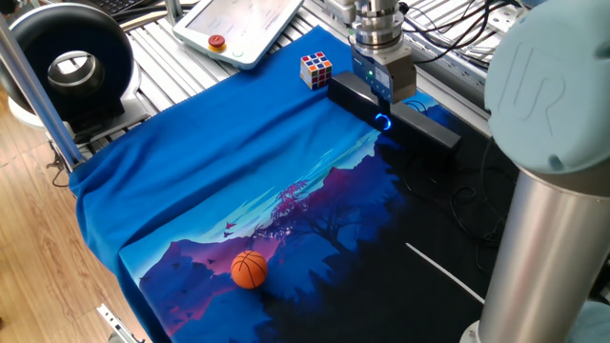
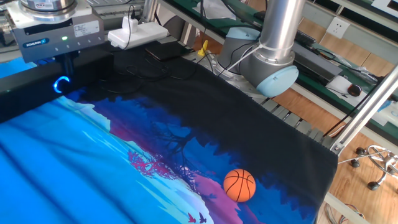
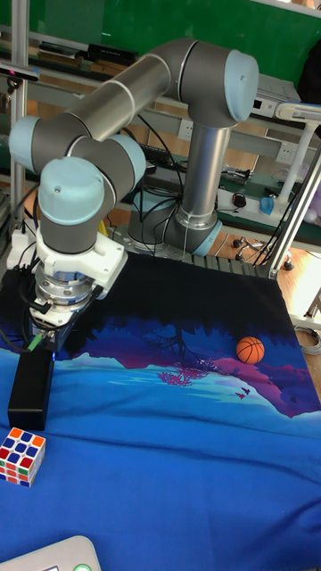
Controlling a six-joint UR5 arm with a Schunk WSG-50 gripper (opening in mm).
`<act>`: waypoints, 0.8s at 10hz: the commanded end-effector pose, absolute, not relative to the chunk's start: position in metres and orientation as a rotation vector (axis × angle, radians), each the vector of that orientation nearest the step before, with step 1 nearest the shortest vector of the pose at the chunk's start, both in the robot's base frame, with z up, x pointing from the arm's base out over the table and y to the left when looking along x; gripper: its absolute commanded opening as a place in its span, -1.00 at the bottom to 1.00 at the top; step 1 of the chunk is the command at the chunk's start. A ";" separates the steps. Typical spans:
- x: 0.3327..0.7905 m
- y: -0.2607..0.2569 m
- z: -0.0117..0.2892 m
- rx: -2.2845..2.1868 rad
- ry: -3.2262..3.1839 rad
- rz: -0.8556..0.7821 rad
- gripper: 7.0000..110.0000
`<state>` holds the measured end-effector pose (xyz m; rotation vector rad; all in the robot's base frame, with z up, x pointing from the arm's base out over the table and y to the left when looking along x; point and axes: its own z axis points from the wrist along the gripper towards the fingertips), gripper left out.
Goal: Turn the knob to decrease the volume of the speaker
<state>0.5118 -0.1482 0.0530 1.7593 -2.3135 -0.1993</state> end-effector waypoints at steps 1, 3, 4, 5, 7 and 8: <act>0.518 -0.143 0.047 1.774 -2.328 -0.226 -1.00; 0.521 -0.144 0.044 1.777 -2.327 -0.215 -0.28; 0.521 -0.145 0.044 1.776 -2.326 -0.212 -0.28; 0.522 -0.144 0.044 1.776 -2.329 -0.217 -0.28; 0.521 -0.146 0.043 1.779 -2.320 -0.210 -0.28; 0.520 -0.146 0.043 1.780 -2.317 -0.218 -0.28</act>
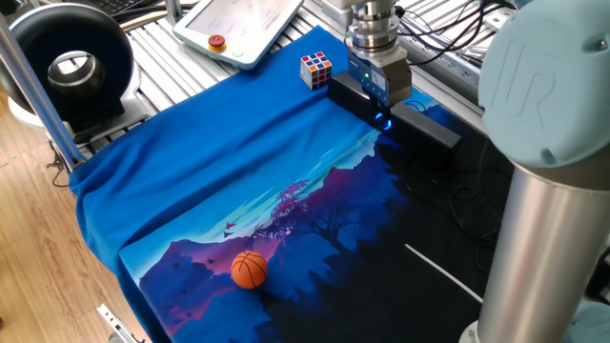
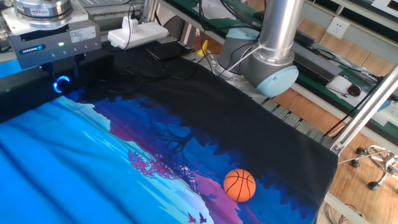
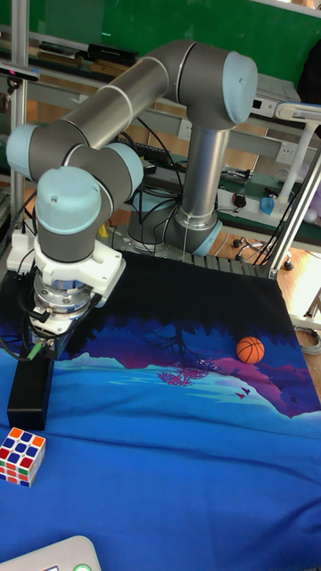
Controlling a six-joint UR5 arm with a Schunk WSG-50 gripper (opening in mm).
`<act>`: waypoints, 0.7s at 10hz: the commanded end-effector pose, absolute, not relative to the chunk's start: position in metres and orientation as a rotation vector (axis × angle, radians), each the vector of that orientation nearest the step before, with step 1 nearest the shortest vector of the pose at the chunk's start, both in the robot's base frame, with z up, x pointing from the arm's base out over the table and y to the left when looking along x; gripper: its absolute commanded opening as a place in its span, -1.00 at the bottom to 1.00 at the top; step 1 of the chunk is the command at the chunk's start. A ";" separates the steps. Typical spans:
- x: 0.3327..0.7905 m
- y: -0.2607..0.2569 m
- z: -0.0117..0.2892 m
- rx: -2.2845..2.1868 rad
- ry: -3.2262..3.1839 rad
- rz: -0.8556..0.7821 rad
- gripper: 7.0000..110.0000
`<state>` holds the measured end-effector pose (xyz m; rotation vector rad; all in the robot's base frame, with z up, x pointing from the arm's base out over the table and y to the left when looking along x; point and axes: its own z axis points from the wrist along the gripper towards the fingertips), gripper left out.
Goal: Turn the knob to decrease the volume of the speaker
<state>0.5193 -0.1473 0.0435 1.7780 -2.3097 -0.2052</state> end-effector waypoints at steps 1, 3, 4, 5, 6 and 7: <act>0.519 -0.144 0.043 1.782 -2.316 -0.233 -0.28; 0.515 -0.139 0.048 1.782 -2.319 -0.256 -0.28; 0.515 -0.135 0.049 1.793 -2.324 -0.277 -0.71; 0.514 -0.135 0.049 1.795 -2.322 -0.280 -0.71; 0.514 -0.135 0.048 1.795 -2.322 -0.280 -0.71; 0.513 -0.134 0.046 1.797 -2.323 -0.286 -0.71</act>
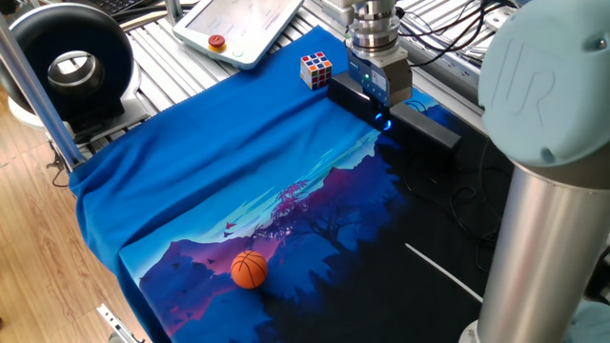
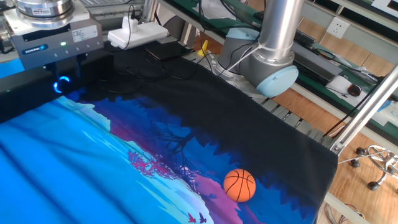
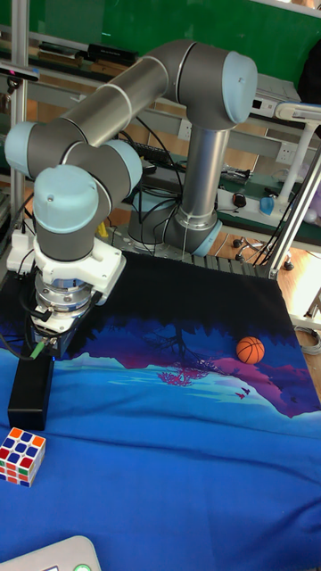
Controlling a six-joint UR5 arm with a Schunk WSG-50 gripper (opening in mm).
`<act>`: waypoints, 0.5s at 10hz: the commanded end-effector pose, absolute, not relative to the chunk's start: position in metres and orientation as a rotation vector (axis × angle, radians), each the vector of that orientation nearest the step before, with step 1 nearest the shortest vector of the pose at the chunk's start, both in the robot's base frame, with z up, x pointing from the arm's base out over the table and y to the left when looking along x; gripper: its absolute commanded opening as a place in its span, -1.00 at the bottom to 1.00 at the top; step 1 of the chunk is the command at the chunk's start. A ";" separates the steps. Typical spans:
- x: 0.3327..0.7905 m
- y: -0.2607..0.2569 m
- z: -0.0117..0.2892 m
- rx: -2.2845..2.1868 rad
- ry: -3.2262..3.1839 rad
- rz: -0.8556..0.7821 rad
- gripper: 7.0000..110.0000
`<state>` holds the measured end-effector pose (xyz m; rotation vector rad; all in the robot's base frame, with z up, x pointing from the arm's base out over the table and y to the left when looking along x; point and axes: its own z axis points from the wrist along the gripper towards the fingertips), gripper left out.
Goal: Turn the knob to decrease the volume of the speaker
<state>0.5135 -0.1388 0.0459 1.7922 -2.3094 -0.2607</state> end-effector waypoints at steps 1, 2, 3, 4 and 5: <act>0.512 -0.136 0.043 1.805 -2.321 -0.289 -0.71; 0.510 -0.138 0.044 1.812 -2.316 -0.290 -0.71; 0.507 -0.136 0.046 1.834 -2.320 -0.322 -0.71; 0.505 -0.133 0.047 1.861 -2.327 -0.357 -0.71; 0.504 -0.135 0.048 1.874 -2.327 -0.358 -0.71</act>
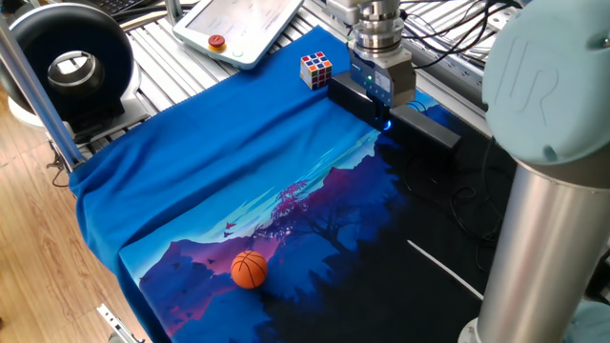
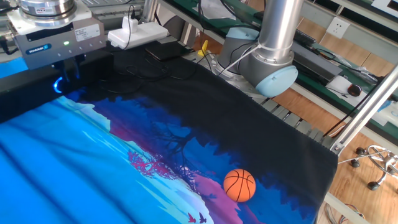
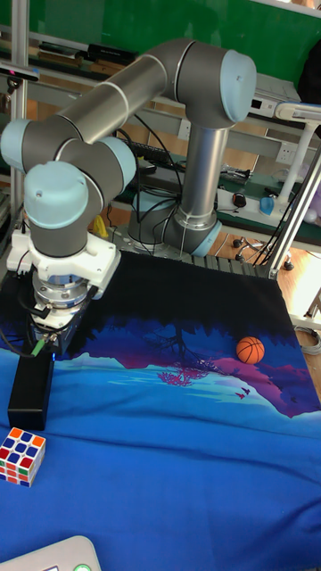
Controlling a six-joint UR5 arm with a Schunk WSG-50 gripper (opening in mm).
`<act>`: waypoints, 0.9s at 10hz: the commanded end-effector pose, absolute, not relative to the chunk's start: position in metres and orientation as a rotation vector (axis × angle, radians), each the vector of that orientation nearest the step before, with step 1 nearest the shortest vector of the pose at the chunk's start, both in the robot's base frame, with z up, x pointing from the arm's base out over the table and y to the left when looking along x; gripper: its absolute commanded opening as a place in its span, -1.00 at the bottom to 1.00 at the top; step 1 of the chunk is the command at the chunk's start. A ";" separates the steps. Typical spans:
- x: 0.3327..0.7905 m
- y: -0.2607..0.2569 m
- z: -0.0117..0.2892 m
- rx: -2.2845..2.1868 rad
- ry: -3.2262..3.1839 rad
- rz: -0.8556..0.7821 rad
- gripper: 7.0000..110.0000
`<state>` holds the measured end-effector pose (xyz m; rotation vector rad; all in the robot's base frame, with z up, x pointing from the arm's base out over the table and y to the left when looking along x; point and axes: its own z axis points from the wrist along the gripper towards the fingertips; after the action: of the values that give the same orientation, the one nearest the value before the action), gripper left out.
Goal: Turn the knob to decrease the volume of the speaker
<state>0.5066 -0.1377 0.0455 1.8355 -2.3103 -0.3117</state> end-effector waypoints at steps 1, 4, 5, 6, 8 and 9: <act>0.505 -0.138 0.047 1.890 -2.323 -0.351 -0.71; 0.508 -0.150 0.038 1.960 -2.294 -0.353 -0.71; 0.507 -0.151 0.037 1.972 -2.289 -0.361 -0.28; 0.506 -0.150 0.037 1.977 -2.289 -0.372 -0.28; 0.504 -0.146 0.038 1.976 -2.290 -0.397 -0.28; 0.504 -0.145 0.039 1.977 -2.290 -0.399 -0.28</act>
<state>0.5040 -0.1481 0.0376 1.9637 -2.2805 -0.3725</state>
